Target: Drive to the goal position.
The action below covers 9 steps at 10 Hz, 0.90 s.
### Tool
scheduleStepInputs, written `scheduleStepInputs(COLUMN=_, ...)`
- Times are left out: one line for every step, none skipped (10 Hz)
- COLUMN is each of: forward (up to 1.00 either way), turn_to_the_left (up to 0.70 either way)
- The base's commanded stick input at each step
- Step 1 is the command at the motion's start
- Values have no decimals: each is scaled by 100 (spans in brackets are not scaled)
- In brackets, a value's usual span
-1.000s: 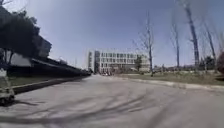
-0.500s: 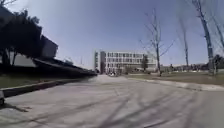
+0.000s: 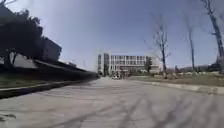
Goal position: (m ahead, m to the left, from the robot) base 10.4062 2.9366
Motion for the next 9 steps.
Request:
scheduleStepInputs(forward=100, turn_to_the_left=1)
scheduleStepInputs(forward=100, turn_to_the_left=1)
scheduleStepInputs(forward=100, turn_to_the_left=1)
scheduleStepInputs(forward=100, turn_to_the_left=1)
scheduleStepInputs(forward=100, turn_to_the_left=1)
scheduleStepInputs(forward=100, turn_to_the_left=1)
scheduleStepInputs(forward=100, turn_to_the_left=1)
scheduleStepInputs(forward=100, turn_to_the_left=1)
scheduleStepInputs(forward=100, turn_to_the_left=1)
